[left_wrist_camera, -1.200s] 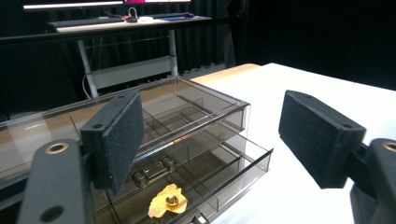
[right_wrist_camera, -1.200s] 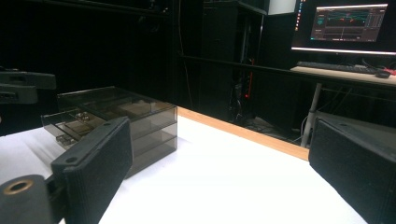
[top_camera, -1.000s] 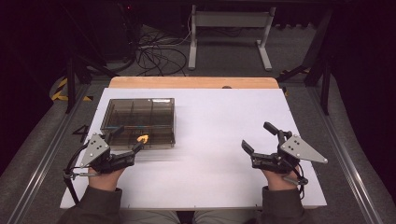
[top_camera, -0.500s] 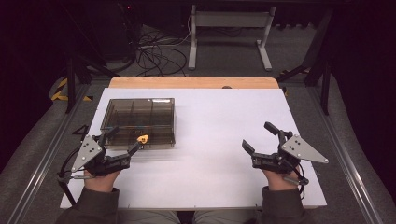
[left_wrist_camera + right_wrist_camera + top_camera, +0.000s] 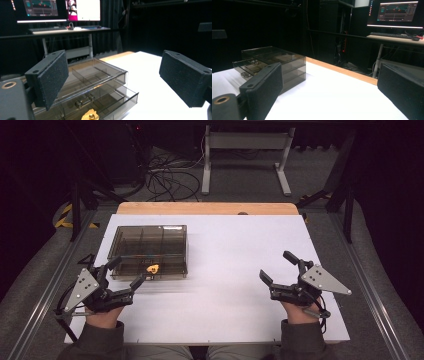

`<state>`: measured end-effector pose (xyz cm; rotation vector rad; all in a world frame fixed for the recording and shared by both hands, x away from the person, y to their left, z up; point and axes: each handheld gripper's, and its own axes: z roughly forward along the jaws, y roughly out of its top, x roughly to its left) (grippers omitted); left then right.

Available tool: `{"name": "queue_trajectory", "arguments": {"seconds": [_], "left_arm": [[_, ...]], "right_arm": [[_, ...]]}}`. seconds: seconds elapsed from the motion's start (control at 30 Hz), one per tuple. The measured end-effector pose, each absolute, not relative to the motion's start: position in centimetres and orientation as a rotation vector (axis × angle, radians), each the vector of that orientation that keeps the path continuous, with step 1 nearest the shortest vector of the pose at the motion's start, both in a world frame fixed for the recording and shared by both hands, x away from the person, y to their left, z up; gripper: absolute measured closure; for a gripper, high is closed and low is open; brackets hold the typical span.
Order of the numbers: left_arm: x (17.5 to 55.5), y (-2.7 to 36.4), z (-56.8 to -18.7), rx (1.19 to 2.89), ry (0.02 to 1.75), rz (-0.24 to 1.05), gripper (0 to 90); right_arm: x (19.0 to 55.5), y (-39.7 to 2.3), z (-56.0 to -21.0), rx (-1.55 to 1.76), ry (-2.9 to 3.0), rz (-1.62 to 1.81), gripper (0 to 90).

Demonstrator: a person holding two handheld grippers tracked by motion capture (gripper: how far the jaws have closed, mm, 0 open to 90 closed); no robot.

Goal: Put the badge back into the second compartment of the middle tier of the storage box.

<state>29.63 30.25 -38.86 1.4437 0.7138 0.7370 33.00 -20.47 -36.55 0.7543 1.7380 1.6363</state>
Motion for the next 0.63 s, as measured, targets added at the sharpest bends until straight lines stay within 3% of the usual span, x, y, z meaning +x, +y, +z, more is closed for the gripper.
{"name": "queue_trajectory", "arguments": {"seconds": [0.63], "left_arm": [[29.01,30.94,-39.35,1.379,0.694,0.752,9.3]], "right_arm": [[33.09,-20.49,-36.53,0.753,1.741,1.638,7.1]]}}
